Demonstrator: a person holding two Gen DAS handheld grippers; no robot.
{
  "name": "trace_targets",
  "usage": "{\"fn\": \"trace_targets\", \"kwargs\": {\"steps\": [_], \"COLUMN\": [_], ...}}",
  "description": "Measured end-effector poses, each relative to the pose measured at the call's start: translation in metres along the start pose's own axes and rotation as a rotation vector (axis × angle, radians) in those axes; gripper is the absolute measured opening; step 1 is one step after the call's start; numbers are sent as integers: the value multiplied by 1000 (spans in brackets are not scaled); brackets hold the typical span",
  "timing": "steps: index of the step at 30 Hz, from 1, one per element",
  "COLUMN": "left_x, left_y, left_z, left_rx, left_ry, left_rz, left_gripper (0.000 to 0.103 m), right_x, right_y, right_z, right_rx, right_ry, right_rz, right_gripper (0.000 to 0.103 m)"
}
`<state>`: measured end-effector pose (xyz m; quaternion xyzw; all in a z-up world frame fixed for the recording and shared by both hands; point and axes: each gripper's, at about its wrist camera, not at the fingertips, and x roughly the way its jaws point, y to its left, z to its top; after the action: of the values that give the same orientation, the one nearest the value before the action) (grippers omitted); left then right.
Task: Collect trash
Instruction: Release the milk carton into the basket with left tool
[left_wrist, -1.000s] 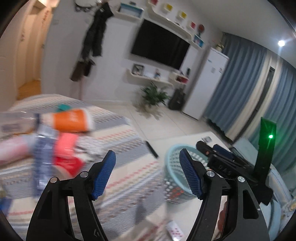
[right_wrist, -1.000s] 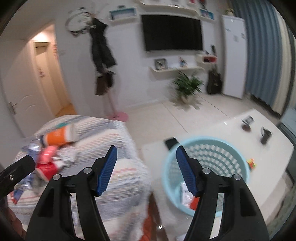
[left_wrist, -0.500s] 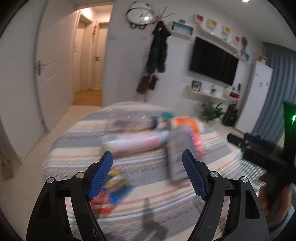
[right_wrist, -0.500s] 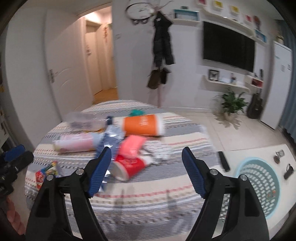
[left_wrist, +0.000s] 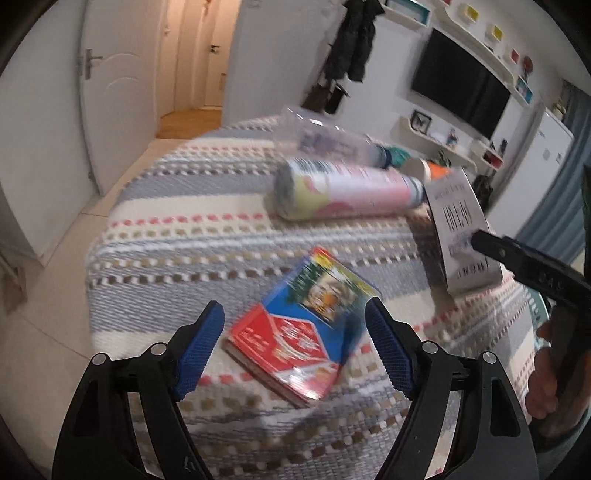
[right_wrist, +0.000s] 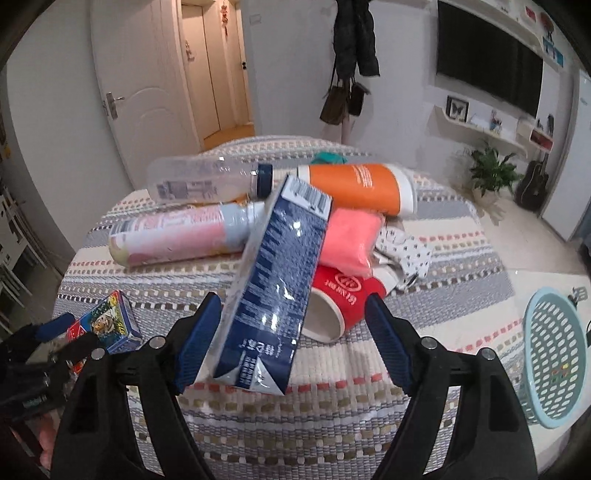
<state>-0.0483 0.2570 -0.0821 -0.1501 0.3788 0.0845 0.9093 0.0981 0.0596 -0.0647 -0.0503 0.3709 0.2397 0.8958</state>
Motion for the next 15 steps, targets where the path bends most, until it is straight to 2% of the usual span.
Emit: {"fn": "trace_targets", "kwargs": {"steps": [2, 3, 5, 6, 7, 11, 13, 15], "left_x": [3, 4, 3, 1, -1, -4, -4, 5], "left_y": [-10, -13, -20, -23, -27, -44, -51, -64], "left_z": [-2, -5, -13, -16, -20, -30, -29, -22], "left_rx": [18, 24, 27, 31, 40, 82, 98, 127], "left_ry": [10, 15, 32, 39, 48, 70, 68, 62], "left_rz": [-19, -30, -66, -89, -114, -139, -117, -49], "left_gripper": [75, 75, 75, 75, 75, 74, 75, 76], "right_x": [4, 6, 4, 1, -3, -8, -13, -20], "right_y": [-4, -6, -6, -4, -2, -4, -9, -16], "right_z": [-2, -3, -2, -3, -4, -9, -12, -15], "right_rx": [13, 15, 4, -9, -26, -41, -29, -10], "right_ry": [26, 35, 29, 22, 14, 23, 26, 38], "right_rz": [37, 56, 73, 79, 93, 119, 139, 173], "right_gripper": [74, 68, 63, 54, 40, 40, 40, 38]}}
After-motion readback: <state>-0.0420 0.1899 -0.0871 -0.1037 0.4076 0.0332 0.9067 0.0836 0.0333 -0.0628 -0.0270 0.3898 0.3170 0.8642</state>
